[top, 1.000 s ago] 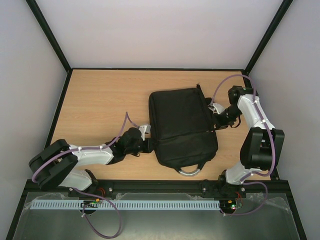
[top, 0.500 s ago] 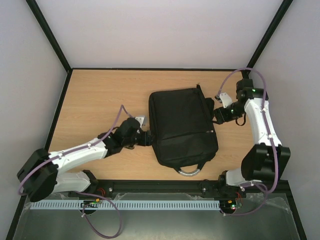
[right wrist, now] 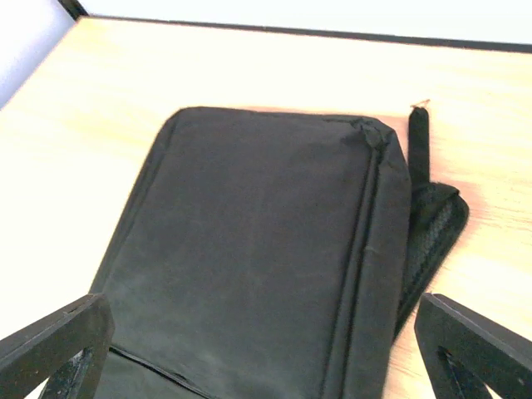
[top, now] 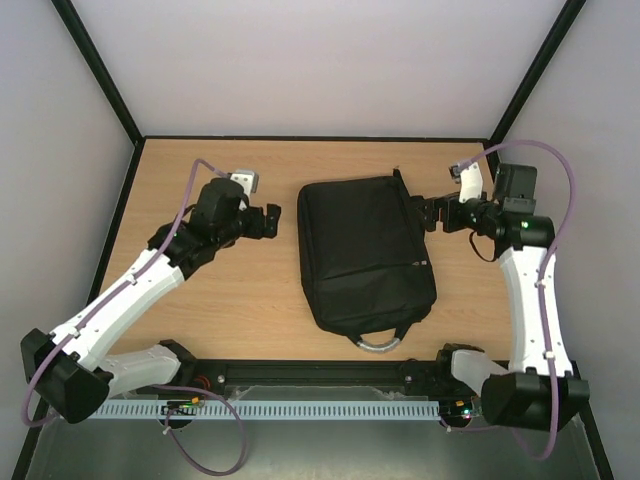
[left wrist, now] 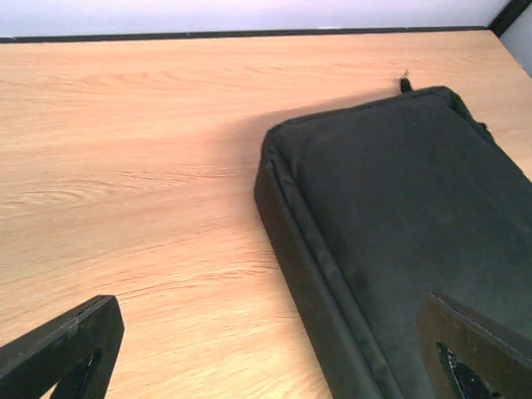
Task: Pack the student bag
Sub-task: Reset both arms
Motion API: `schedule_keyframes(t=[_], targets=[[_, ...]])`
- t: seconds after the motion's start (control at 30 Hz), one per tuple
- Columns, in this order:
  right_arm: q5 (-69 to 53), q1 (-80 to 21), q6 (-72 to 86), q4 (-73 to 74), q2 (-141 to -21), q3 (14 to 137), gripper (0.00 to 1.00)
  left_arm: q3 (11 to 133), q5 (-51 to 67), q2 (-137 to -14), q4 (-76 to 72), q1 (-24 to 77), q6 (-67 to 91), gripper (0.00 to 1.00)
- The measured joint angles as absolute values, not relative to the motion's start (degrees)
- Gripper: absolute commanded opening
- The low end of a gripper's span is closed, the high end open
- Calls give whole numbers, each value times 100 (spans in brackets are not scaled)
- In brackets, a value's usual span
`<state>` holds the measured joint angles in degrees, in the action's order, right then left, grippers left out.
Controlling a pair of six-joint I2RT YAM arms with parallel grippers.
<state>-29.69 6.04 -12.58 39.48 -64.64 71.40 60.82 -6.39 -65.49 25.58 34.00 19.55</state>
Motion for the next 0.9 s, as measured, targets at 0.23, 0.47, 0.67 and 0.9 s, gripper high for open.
schedule_keyframes(t=[0.23, 0.47, 0.67, 0.9], targets=[[-3041, 604, -235, 2687, -5494, 5850, 99, 6165, -1498, -6431, 2716, 3369, 1949, 99], [-2812, 604, 760, 1400, -4436, 4434, 99, 5623, -2329, -5634, 2473, 3367, 1831, 99], [-2381, 604, 1197, 991, -3728, 3728, 99, 4674, -2530, -5124, 2029, 3297, 1804, 99], [-2368, 604, 1341, 751, -3647, 3717, 99, 4611, -2676, -4897, 1835, 3205, 1802, 99]])
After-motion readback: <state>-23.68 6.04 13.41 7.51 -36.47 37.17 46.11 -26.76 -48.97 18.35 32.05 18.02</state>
